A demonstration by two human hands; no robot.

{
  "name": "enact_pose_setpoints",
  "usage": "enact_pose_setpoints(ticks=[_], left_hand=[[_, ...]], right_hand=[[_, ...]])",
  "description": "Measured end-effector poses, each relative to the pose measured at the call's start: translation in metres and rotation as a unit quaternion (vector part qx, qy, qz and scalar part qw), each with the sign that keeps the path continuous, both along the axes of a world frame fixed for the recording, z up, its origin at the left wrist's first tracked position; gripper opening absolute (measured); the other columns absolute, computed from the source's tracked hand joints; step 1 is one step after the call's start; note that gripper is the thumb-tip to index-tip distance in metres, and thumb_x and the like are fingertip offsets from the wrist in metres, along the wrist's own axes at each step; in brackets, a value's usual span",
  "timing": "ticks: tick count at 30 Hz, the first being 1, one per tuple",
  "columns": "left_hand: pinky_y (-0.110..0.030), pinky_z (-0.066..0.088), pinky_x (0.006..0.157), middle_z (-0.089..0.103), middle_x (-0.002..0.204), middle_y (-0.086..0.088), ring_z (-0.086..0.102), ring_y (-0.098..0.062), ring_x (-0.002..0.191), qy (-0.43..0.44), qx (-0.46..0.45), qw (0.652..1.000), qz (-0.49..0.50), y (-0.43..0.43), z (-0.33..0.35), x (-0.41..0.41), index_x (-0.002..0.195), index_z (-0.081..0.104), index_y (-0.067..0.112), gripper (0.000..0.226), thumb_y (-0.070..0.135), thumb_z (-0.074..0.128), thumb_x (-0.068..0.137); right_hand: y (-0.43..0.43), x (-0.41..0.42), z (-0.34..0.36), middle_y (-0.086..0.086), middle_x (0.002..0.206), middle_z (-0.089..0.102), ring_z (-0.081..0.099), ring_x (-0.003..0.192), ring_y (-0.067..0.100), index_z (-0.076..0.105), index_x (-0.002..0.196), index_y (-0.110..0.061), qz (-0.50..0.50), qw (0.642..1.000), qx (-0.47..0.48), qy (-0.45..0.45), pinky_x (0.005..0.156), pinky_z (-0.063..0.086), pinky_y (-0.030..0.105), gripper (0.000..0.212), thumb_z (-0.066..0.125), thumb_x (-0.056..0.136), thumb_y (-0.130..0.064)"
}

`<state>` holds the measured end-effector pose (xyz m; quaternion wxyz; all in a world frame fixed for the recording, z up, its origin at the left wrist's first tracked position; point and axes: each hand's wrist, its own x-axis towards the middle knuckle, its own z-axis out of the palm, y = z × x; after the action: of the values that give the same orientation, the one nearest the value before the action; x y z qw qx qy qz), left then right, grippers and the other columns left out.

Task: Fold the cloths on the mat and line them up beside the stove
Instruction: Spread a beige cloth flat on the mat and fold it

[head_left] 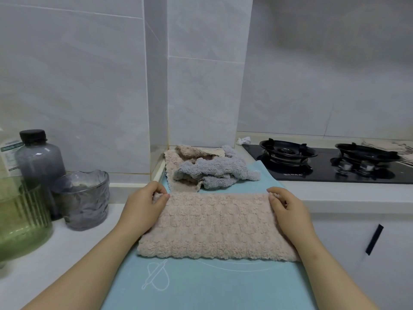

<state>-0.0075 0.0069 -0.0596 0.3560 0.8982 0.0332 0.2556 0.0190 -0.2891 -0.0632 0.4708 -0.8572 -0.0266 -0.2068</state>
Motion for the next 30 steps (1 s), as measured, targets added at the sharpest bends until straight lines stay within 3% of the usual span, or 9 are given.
enact_pose_setpoints(ticks=[3, 7, 13, 18, 22, 26, 28, 30], left_hand=[[-0.021, 0.034, 0.063, 0.061, 0.085, 0.007, 0.053, -0.014, 0.085, 0.049, 0.024, 0.998, -0.029, 0.001, -0.001, 0.002, 0.086, 0.058, 0.025, 0.003, 0.027, 0.059, 0.088], [-0.023, 0.035, 0.068, 0.059, 0.097, 0.008, 0.052, -0.013, 0.092, 0.072, 0.021, 0.996, -0.041, 0.002, 0.001, 0.001, 0.092, 0.055, 0.029, 0.017, 0.018, 0.064, 0.084], [-0.007, 0.03, 0.064, 0.062, 0.09, 0.005, 0.051, -0.013, 0.087, -0.011, -0.018, 0.999, -0.027, 0.002, 0.002, 0.003, 0.072, 0.054, 0.035, 0.029, 0.009, 0.062, 0.084], [-0.017, 0.033, 0.061, 0.061, 0.092, -0.006, 0.051, -0.018, 0.084, 0.001, 0.023, 0.999, -0.038, 0.001, -0.003, 0.007, 0.083, 0.056, 0.029, 0.02, 0.01, 0.054, 0.089], [-0.013, 0.035, 0.065, 0.062, 0.099, -0.006, 0.056, -0.023, 0.087, 0.075, 0.017, 0.995, -0.066, 0.002, -0.002, 0.004, 0.099, 0.05, 0.031, 0.02, 0.015, 0.055, 0.089], [-0.012, 0.035, 0.062, 0.061, 0.094, -0.007, 0.055, -0.026, 0.086, 0.031, -0.006, 0.999, -0.044, 0.002, -0.001, 0.005, 0.091, 0.053, 0.033, 0.026, 0.007, 0.055, 0.087], [-0.009, 0.032, 0.061, 0.059, 0.091, -0.006, 0.052, -0.022, 0.083, 0.014, 0.012, 0.999, -0.033, 0.002, -0.002, 0.006, 0.098, 0.056, 0.028, 0.022, 0.008, 0.055, 0.089], [-0.019, 0.034, 0.06, 0.057, 0.086, -0.003, 0.05, -0.019, 0.081, 0.013, 0.057, 0.998, -0.031, 0.003, -0.007, 0.009, 0.11, 0.058, 0.021, 0.024, 0.008, 0.053, 0.09]], right_hand=[[0.0, -0.001, -0.002, -0.004, 0.078, 0.061, 0.056, 0.073, 0.016, 0.053, 0.112, -0.034, -0.005, 0.998, -0.034, 0.059, 0.065, 0.038, 0.027, 0.021, 0.05, 0.092, -0.026], [-0.001, -0.002, -0.001, -0.001, 0.069, 0.058, 0.053, 0.07, 0.018, 0.052, 0.097, -0.036, -0.002, 0.992, -0.081, 0.094, 0.061, 0.038, 0.029, 0.025, 0.052, 0.083, -0.015], [-0.002, 0.001, 0.0, -0.005, 0.064, 0.054, 0.049, 0.067, 0.017, 0.053, 0.077, -0.028, -0.029, 0.998, -0.061, 0.014, 0.057, 0.035, 0.026, 0.016, 0.053, 0.09, -0.02], [-0.002, 0.005, -0.002, -0.003, 0.073, 0.058, 0.052, 0.077, 0.022, 0.056, 0.085, -0.021, -0.048, 0.995, -0.086, 0.008, 0.059, 0.036, 0.031, 0.007, 0.053, 0.091, -0.02], [-0.004, 0.007, -0.006, -0.006, 0.073, 0.055, 0.05, 0.079, 0.023, 0.054, 0.085, -0.021, -0.053, 0.993, -0.104, 0.035, 0.063, 0.034, 0.031, 0.006, 0.052, 0.091, -0.02], [-0.004, 0.009, -0.005, -0.005, 0.071, 0.055, 0.051, 0.078, 0.024, 0.054, 0.082, -0.019, -0.07, 0.993, -0.097, 0.0, 0.063, 0.035, 0.031, 0.01, 0.053, 0.092, -0.02], [-0.003, 0.01, -0.004, -0.002, 0.076, 0.058, 0.053, 0.081, 0.025, 0.056, 0.085, -0.02, -0.077, 0.992, -0.095, -0.013, 0.065, 0.037, 0.032, 0.008, 0.053, 0.092, -0.021], [-0.002, 0.011, -0.006, 0.001, 0.083, 0.062, 0.053, 0.082, 0.024, 0.059, 0.09, -0.018, -0.073, 0.991, -0.109, 0.006, 0.065, 0.039, 0.032, 0.008, 0.052, 0.092, -0.023]])
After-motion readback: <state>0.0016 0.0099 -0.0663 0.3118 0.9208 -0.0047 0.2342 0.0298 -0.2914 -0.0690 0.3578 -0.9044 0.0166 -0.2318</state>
